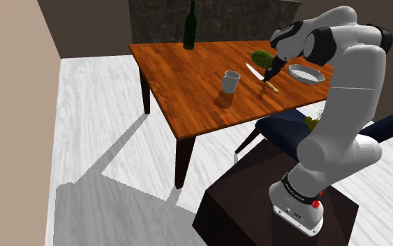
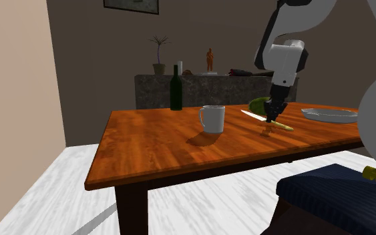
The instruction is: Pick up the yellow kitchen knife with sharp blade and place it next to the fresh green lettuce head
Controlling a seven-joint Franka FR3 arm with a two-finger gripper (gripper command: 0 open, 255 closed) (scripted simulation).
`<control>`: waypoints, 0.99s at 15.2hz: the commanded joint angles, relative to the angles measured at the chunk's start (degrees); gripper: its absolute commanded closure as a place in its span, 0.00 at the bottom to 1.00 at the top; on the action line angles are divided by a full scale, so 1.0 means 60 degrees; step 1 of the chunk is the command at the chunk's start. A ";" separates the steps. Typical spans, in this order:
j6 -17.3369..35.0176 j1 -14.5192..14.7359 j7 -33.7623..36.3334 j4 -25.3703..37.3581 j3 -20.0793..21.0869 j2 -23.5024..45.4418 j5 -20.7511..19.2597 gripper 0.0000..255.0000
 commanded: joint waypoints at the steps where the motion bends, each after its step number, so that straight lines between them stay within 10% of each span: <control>1: 0.0005 -0.0001 -0.0003 -0.0003 0.0000 0.0002 0.0001 1.00; 2: 0.0005 -0.0001 -0.0003 -0.0003 0.0000 0.0002 0.0001 1.00; 3: 0.0004 -0.0001 -0.0002 -0.0002 0.0000 0.0002 0.0001 0.00; 15: -0.0867 -0.0002 0.0186 0.0331 -0.0193 -0.0574 -0.0316 0.00</control>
